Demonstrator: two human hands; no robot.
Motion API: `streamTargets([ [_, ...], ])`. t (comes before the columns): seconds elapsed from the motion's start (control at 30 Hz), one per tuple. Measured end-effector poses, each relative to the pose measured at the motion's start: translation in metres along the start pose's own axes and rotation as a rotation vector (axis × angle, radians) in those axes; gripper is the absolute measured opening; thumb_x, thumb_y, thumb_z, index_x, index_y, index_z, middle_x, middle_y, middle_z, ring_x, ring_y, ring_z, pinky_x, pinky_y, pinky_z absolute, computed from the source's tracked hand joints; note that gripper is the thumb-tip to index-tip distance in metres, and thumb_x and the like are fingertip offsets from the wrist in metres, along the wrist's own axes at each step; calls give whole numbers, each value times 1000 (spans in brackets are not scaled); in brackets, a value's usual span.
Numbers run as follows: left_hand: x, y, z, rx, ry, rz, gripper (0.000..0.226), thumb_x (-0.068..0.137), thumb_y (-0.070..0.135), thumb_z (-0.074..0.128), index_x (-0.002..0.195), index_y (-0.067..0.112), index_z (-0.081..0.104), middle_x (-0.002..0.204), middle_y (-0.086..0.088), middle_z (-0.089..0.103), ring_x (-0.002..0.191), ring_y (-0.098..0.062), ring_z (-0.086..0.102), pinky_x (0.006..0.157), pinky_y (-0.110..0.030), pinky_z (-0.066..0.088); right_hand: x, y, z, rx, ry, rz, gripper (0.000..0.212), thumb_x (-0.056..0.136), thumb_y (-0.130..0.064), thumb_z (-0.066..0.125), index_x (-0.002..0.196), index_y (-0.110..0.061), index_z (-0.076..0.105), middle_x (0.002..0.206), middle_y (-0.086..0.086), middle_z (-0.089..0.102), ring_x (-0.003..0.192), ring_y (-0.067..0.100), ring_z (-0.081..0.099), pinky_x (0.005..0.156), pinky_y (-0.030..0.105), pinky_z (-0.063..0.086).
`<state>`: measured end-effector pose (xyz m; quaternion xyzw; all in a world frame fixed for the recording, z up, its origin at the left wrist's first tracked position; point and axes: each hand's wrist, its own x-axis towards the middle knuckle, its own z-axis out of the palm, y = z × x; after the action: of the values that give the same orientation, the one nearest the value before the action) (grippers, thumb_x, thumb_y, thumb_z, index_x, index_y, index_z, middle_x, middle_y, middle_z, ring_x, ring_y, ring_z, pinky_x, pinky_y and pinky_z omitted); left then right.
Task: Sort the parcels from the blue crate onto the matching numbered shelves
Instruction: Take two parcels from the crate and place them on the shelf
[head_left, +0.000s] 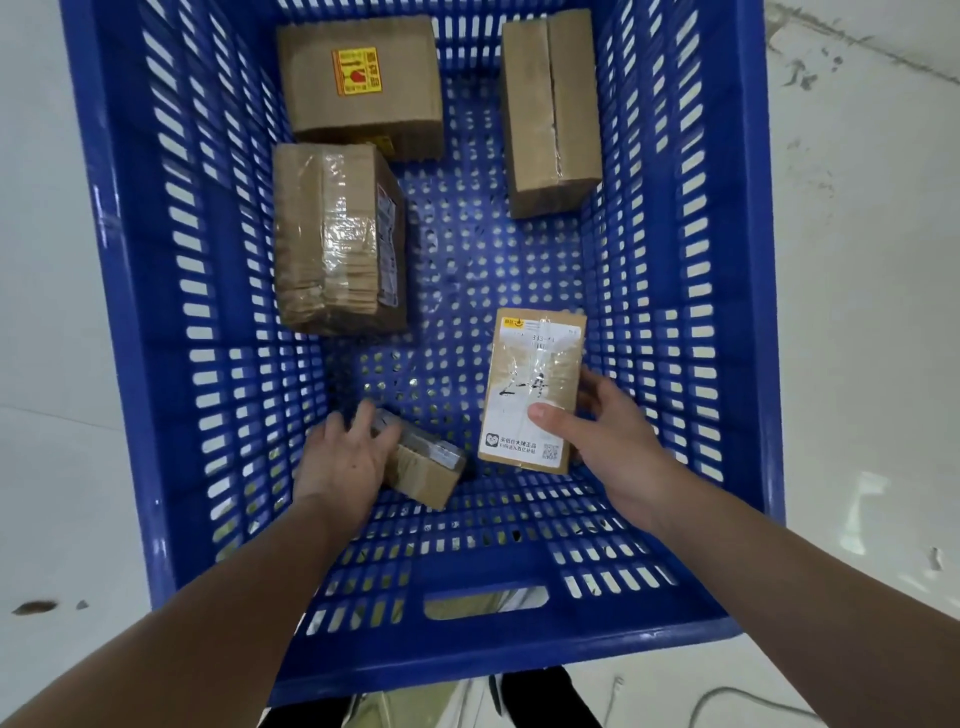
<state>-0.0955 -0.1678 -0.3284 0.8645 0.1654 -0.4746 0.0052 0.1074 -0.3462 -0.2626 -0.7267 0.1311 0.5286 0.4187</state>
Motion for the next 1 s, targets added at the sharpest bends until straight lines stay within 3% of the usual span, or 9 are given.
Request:
streamTargets([
  [0.13, 11, -6, -11, -173, 58, -12, 120, 80, -6, 72, 160, 41, -4, 164, -11, -4, 122, -34, 49, 87, -39, 54, -1, -1, 1, 7, 1, 3, 57, 88, -20, 81, 138, -30, 54, 124, -15, 70, 110, 12, 71, 96, 46, 58],
  [0.27, 22, -10, -9, -599, 82, -85, 105, 83, -6, 71, 162, 35, 13, 160, -5, 2, 134, -34, 42, 93, -42, 56, -1, -2, 1, 3, 8, -7, 60, 88, -23, 81, 141, -30, 53, 124, -16, 71, 109, 11, 71, 88, 40, 57],
  [0.4, 28, 1, -8, -1320, 27, -491, 96, 86, 33, 74, 161, 18, 16, 163, -7, 14, 141, -37, 38, 106, -52, 47, -2, -3, -1, 16, 24, 3, 60, 87, -24, 82, 140, -31, 54, 123, -16, 71, 109, 12, 71, 96, 44, 57],
  [0.57, 37, 31, -21, -1754, -259, -920, 154, 44, 90, 73, 161, 19, 1, 159, -13, 31, 133, -38, 47, 100, -54, 54, -1, -3, -4, 46, 27, 11, 53, 88, -21, 81, 132, -34, 54, 124, -13, 70, 110, 14, 71, 96, 44, 57],
  [0.63, 39, 40, -28, -1796, -313, -954, 152, 42, 84, 80, 157, 21, 4, 145, -14, 42, 118, -35, 55, 96, -52, 57, 0, -3, -5, 64, 19, 12, 54, 89, -19, 80, 134, -32, 53, 124, -12, 70, 109, 14, 72, 90, 40, 59],
  [0.7, 39, 48, -35, -1877, -291, -971, 130, 64, 59, 90, 153, 17, 5, 129, -15, 50, 105, -31, 56, 96, -49, 58, 0, -3, -7, 72, 16, 7, 53, 90, -18, 79, 134, -30, 54, 123, -11, 70, 108, 14, 72, 83, 37, 60],
  [0.8, 41, 51, -39, -1949, -223, -929, 103, 78, 24, 89, 146, 12, 12, 110, -16, 51, 105, -30, 55, 98, -48, 57, -1, -2, -10, 72, 24, 6, 53, 89, -16, 79, 135, -28, 56, 121, -10, 72, 108, 16, 72, 92, 42, 60],
  [0.93, 34, 38, -28, -2032, -202, -653, 110, 48, 27, 103, 138, 13, 41, 119, -10, 68, 106, -28, 70, 96, -52, 57, -9, -5, -18, 74, 34, 17, 54, 86, -16, 82, 128, -36, 55, 119, -6, 74, 104, 16, 74, 90, 41, 60],
  [1.0, 18, 24, -39, -2084, -161, -509, 91, 61, 13, 98, 134, 17, 45, 120, -5, 71, 108, -28, 71, 96, -49, 56, -19, -12, -21, 69, 26, 10, 57, 86, -14, 82, 131, -36, 55, 116, -4, 75, 102, 16, 75, 84, 37, 60],
])
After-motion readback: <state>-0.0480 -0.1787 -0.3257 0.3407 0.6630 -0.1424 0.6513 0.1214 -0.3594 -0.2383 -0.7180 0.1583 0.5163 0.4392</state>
